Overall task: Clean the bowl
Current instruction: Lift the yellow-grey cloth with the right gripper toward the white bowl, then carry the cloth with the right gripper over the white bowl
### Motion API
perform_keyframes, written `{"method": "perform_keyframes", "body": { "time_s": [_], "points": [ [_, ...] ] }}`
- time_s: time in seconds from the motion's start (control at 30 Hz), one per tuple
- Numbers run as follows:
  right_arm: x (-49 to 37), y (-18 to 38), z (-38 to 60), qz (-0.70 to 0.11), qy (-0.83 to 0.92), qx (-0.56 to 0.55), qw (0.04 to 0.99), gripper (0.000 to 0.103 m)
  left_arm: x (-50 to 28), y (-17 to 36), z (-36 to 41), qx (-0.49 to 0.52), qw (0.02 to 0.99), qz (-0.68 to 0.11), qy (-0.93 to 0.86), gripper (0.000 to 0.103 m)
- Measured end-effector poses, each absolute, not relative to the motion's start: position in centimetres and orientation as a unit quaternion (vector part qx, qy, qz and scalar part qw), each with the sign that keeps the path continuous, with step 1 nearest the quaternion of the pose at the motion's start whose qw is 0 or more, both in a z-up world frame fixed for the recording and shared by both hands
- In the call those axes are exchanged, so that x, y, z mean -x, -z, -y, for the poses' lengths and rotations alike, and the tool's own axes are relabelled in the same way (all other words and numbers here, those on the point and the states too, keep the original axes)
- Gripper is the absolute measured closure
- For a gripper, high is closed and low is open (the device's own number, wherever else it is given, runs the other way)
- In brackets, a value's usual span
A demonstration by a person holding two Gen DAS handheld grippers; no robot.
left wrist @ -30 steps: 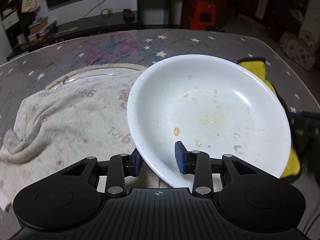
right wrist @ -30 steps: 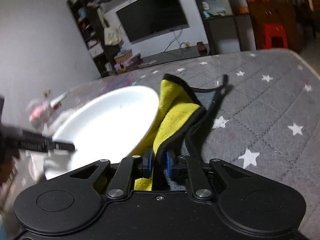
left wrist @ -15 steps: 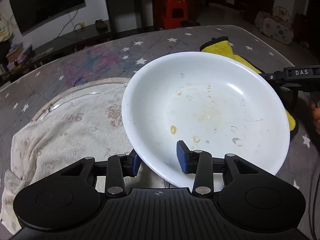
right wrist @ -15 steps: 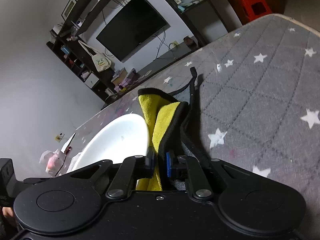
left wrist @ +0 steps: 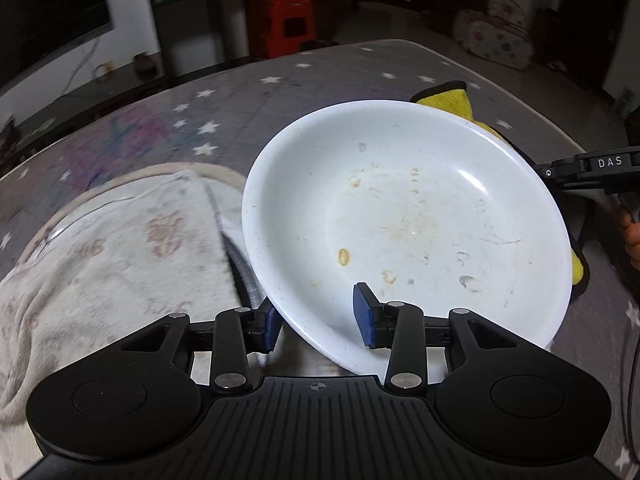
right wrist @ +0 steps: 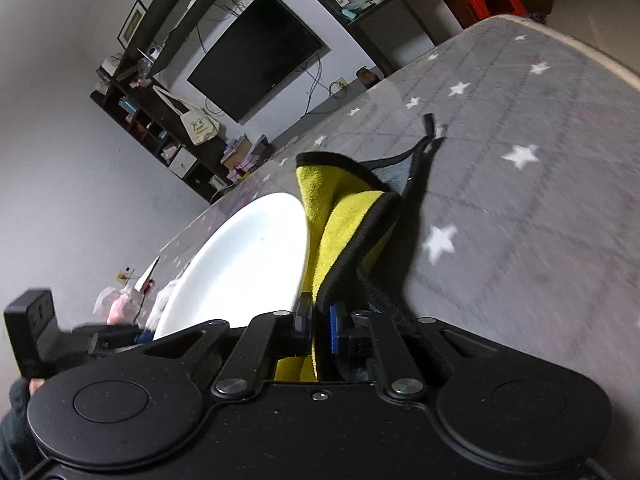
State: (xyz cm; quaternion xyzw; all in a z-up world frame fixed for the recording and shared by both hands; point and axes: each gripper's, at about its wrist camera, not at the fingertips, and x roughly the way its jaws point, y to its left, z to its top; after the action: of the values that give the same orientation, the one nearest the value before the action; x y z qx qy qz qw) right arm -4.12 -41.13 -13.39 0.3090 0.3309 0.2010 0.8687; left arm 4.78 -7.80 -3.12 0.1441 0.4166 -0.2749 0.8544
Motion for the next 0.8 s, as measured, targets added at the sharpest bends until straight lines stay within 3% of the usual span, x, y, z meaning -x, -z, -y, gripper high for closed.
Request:
{"method": "perform_keyframes", "body": {
  "time_s": [0.8],
  "points": [
    [-3.5,13.4,40.8,-0.328,-0.204,-0.358,0.85,0.093,-6.3,3.5,8.5,-0.123,0.858,-0.433,0.247,0.061]
  ]
}}
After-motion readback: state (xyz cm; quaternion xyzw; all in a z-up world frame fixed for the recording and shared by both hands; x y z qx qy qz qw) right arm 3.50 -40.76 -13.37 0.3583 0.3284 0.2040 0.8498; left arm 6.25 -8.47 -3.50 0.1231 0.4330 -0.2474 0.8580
